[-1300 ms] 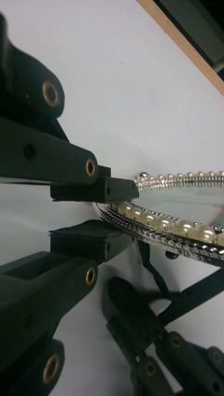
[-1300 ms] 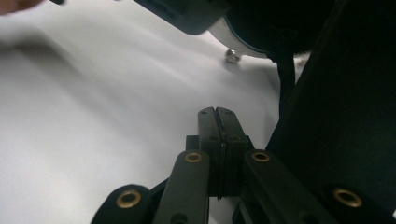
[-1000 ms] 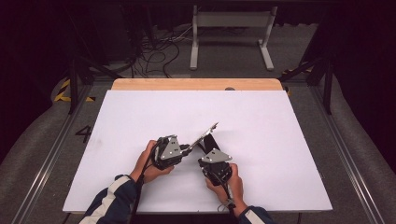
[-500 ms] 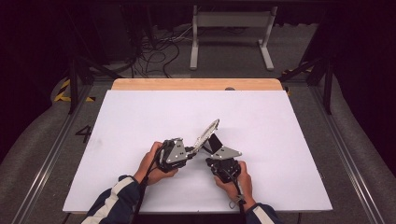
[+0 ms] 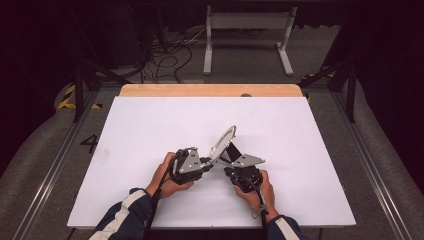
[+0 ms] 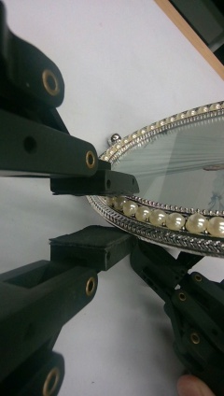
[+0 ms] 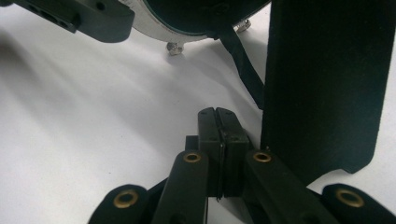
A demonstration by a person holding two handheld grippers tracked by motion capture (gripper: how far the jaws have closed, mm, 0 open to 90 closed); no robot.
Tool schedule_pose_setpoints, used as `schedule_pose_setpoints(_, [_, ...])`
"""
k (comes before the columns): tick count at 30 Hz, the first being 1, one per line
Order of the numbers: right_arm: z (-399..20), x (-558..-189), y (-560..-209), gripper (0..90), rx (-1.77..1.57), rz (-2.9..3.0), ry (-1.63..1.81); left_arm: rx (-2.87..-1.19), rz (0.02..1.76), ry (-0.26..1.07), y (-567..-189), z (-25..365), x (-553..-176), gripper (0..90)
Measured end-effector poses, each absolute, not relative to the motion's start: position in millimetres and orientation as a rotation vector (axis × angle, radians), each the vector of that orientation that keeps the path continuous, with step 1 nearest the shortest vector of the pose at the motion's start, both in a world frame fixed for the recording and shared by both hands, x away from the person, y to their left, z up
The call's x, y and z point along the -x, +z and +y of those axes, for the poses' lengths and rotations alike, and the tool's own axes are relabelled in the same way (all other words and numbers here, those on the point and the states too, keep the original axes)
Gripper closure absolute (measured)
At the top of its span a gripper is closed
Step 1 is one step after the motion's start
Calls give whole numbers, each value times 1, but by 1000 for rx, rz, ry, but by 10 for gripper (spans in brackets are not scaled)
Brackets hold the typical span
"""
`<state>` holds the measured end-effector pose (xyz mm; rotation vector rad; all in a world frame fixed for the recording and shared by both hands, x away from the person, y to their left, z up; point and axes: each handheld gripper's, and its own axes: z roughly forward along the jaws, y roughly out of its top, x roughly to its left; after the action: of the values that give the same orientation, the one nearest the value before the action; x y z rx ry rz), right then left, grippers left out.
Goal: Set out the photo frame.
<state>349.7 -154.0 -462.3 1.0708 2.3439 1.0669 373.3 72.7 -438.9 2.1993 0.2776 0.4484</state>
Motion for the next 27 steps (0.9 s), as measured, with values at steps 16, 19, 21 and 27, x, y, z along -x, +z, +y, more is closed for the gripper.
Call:
schedule_pose_setpoints(16, [-159, -343, -458, 898, -1066, 2336, 1054, -2166, 296, 387, -445, 69, -381, 632])
schedule_pose_setpoints(19, [-159, -343, -458, 900, -1068, 2333, 1052, -2161, 302, 387, -445, 70, -382, 644])
schedule_pose_setpoints(21, [-160, -343, -458, 900, -1069, 2334, 1049, -2160, 300, 388, -445, 70, -382, 674])
schedule_pose_setpoints(27, [-165, -346, -459, 900, -1081, 2327, 1042, -2182, 261, 409, -443, 66, -376, 696])
